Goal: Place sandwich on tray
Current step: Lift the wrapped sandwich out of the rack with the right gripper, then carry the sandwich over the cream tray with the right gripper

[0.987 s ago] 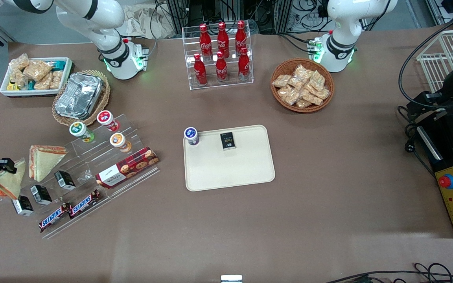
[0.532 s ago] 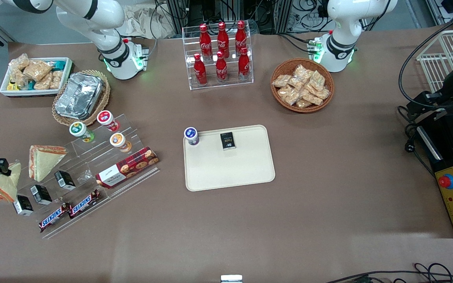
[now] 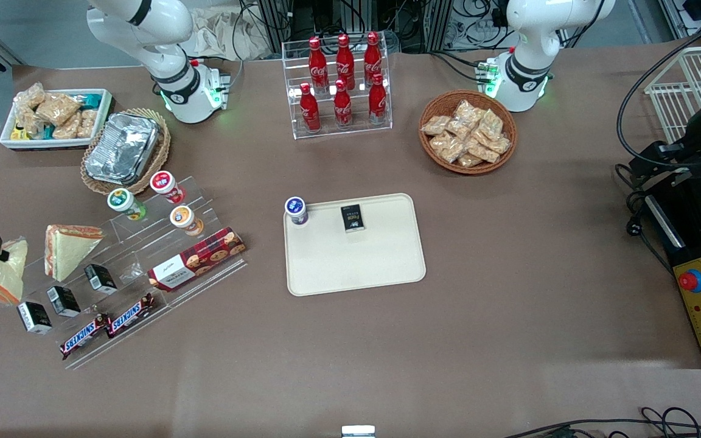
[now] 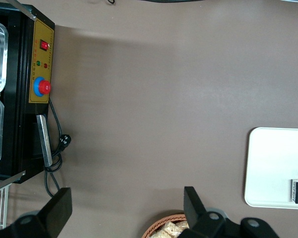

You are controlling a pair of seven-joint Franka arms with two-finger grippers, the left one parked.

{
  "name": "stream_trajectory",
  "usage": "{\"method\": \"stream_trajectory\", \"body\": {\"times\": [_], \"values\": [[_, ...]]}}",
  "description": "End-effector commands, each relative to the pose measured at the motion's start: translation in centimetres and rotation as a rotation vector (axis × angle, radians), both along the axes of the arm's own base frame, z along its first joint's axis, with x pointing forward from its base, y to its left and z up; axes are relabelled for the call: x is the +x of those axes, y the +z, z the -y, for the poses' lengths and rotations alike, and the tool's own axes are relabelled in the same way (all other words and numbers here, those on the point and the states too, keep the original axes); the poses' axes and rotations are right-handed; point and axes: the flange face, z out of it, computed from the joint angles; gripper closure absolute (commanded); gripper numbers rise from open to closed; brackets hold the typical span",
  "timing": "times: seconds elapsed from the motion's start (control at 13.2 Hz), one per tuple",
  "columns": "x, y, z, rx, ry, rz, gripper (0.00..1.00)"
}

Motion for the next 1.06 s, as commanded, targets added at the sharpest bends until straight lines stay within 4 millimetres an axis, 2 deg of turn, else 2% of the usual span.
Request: {"method": "stream_trajectory", "body": {"times": [0.0,0.15,0.38,0.46,0.61,0.76,0.99], "values": [[0.6,3.9,-5.2,0.035,0.098,0.046,1.00],[1.5,5.6,-10.9,0.050,0.205,0.001,1.00],[2.7,7.6,-22.1,-0.017,0.420,-0.036,1.00],[2.7,7.7,-25.1,-0.013,0.466,-0.036,1.00],[2.4,7.3,-30.9,-0.010,0.561,-0.038,1.00],[1.4,6.7,-38.3,-0.013,0.679,-0.039,1.00],[0.2,4.0,-48.7,0.022,0.804,0.008,1.00]]}}
